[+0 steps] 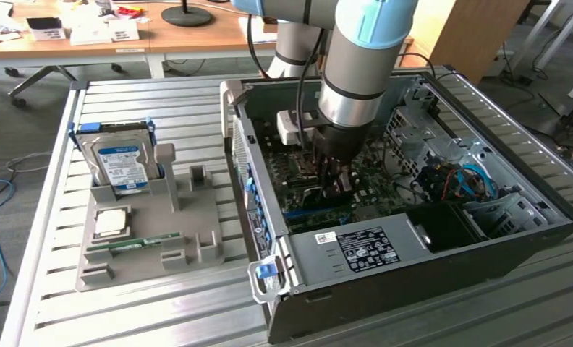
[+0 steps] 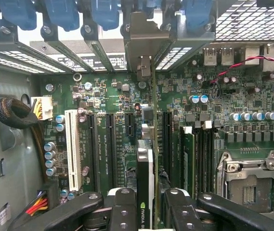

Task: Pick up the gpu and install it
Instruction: 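Insert the gpu into the slot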

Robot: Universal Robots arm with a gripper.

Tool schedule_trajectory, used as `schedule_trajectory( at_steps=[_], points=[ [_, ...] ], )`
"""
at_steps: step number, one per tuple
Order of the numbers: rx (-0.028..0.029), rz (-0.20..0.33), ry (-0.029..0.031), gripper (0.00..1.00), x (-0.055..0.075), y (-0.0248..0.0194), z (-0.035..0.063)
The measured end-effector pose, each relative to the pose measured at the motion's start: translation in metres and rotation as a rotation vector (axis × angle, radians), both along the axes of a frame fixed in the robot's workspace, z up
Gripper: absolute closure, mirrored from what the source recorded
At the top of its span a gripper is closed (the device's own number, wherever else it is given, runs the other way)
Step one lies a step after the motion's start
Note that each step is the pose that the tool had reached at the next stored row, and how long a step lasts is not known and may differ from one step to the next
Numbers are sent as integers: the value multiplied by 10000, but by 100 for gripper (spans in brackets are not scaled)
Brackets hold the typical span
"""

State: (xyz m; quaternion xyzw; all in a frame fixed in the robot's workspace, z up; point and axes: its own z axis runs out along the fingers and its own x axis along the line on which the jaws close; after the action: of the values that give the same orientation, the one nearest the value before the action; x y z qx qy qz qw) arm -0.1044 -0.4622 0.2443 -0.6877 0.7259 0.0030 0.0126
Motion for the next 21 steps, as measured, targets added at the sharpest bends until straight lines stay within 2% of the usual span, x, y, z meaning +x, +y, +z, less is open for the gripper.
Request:
schedule_trajectory(
  at_steps=[5,6,7,8,12,16,21],
  points=[
    [5,-6,-1,72,-3,0,-2],
    [3,-4,-1,67,-2,0,-1],
    [2,-1,0,67,0,0,-1],
    [1,0,0,60,0,0,0],
    [-1,1,1,60,0,2,11],
    [2,-1,-5,60,0,26,69],
    [1,-1,-6,60,0,40,73]
  ],
)
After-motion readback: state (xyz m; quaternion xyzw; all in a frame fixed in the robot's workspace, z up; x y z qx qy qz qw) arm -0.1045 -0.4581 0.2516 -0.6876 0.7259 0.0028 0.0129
